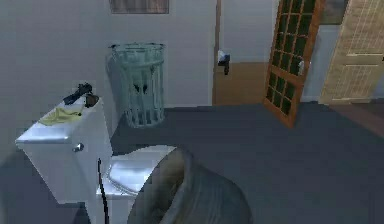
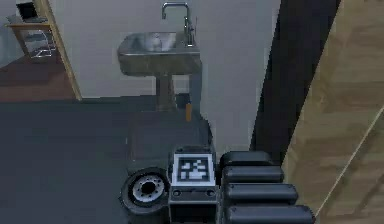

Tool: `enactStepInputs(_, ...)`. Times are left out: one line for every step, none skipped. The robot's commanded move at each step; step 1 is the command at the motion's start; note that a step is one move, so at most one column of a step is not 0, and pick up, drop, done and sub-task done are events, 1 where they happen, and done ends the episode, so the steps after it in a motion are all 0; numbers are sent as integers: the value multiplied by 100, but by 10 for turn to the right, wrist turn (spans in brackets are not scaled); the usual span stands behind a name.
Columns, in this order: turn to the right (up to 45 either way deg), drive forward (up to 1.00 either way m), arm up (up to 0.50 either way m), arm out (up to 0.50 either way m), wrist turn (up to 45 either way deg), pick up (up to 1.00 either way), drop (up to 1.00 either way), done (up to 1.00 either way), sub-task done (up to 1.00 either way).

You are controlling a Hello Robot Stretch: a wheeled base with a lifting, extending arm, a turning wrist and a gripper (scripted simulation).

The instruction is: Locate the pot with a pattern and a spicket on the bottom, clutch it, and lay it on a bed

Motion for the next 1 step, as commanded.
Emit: enactStepInputs(300, 0, 0, 0, 0, 0, 0, 0, 0)
